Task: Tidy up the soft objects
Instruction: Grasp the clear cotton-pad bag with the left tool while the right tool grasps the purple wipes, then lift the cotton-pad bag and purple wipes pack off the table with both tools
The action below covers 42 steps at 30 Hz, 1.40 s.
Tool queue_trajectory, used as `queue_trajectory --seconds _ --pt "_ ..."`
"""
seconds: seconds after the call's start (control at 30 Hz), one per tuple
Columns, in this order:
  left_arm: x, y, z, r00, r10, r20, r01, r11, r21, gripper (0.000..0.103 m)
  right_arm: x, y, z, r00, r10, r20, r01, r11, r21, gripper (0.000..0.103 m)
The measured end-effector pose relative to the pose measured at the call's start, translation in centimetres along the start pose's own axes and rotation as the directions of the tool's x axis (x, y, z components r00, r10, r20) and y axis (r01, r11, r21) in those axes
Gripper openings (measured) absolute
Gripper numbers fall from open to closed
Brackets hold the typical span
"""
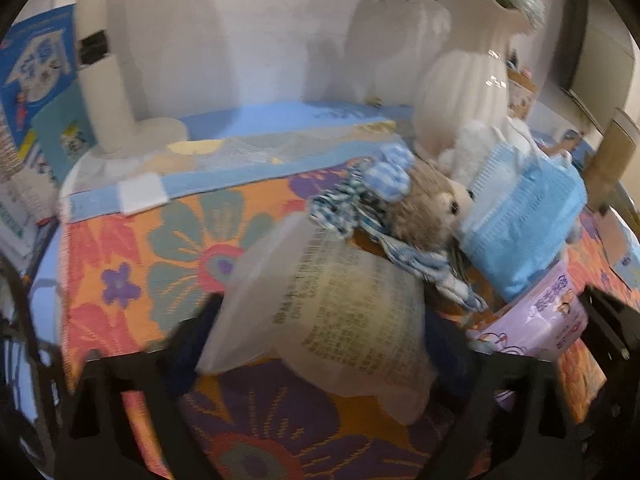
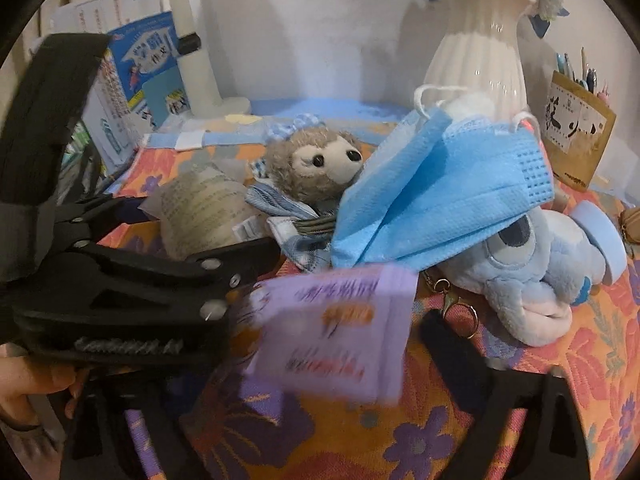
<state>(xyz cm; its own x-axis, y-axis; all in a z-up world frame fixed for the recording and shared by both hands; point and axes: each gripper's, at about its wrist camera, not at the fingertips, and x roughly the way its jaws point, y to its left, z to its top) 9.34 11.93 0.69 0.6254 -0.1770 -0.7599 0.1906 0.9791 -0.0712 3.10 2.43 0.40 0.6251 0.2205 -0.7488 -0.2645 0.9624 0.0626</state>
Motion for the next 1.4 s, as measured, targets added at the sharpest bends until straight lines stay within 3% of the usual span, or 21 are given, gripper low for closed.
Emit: queue_trajectory --seconds 0.03,0.07,0.13,0.27,0.33,0.47,0.6,0.77,0.9,1.2,1.33,1.4 --pt "-0.2 0.2 -0.1 1.0 -0.001 0.009 0.001 1.0 -0.009 0.056 -0.2 0.2 -0.1 1.0 0.007 0.007 -0.007 1.0 -0.01 0.069" --pt "-0.3 0.5 -0.1 1.0 -0.009 0.014 0.009 1.0 -0.023 0.053 -0.4 0.4 -0.2 1.0 0.019 0.014 -0.019 1.0 -0.021 0.063" --pt "-0.5 1.2 -0.1 1.0 -0.019 0.024 0.02 0.998 -0.065 0.05 -0.9 0.7 -0.5 0.997 0.068 0.027 -0.067 0.997 -0.038 0.039" --pt "-1.1 2.7 -0.4 0.998 -0.02 0.056 0.028 0.989 -0.146 0.05 -1.2 -0.1 -0.8 0.989 0.141 0.034 -0.142 0.99 0.001 0.033" --pt "-1.6 3.3 -0.6 0.997 -0.023 0.079 0.036 0.984 -0.173 0.05 -1.4 -1.5 -1.0 0.972 0.228 0.049 -0.231 0.971 0.064 0.028" --pt "-1.9 3.7 -0.7 0.995 0.011 0.096 0.009 0.978 -0.207 0.05 -2.0 -3.5 -1.5 0.936 0.339 0.098 -0.35 0.926 0.141 0.025" --pt "-2.4 4.4 -1.0 0.993 0.027 0.117 0.002 0.971 -0.24 0.05 -3.8 -3.1 -2.1 0.899 0.409 0.156 -0.425 0.901 0.088 0.025" --pt "-3.4 4.8 -1.4 0.988 0.031 0.151 0.009 0.966 -0.258 0.05 -4.9 -3.2 -2.7 0.869 0.46 0.184 -0.479 0.875 0.074 0.025" --pt "-2.7 5.1 -2.2 0.997 0.025 0.072 0.001 0.943 -0.334 0.05 -5.4 -3.9 -3.5 0.866 0.463 0.186 -0.486 0.867 0.106 0.025" --pt "-5.4 2.6 -1.9 0.997 0.038 0.066 -0.013 0.94 -0.342 0.05 -5.4 -4.7 -3.5 0.848 0.495 0.186 -0.522 0.841 0.141 0.025" --pt "-6.4 1.2 -1.2 0.996 0.052 0.072 -0.026 0.945 -0.325 0.05 -5.7 -6.2 -3.8 0.813 0.548 0.195 -0.58 0.788 0.206 0.025" --pt "-6.8 0.5 -0.8 0.996 0.05 0.08 -0.022 0.947 -0.32 0.05 -6.4 -6.8 -4.0 0.808 0.553 0.202 -0.588 0.78 0.215 0.025"
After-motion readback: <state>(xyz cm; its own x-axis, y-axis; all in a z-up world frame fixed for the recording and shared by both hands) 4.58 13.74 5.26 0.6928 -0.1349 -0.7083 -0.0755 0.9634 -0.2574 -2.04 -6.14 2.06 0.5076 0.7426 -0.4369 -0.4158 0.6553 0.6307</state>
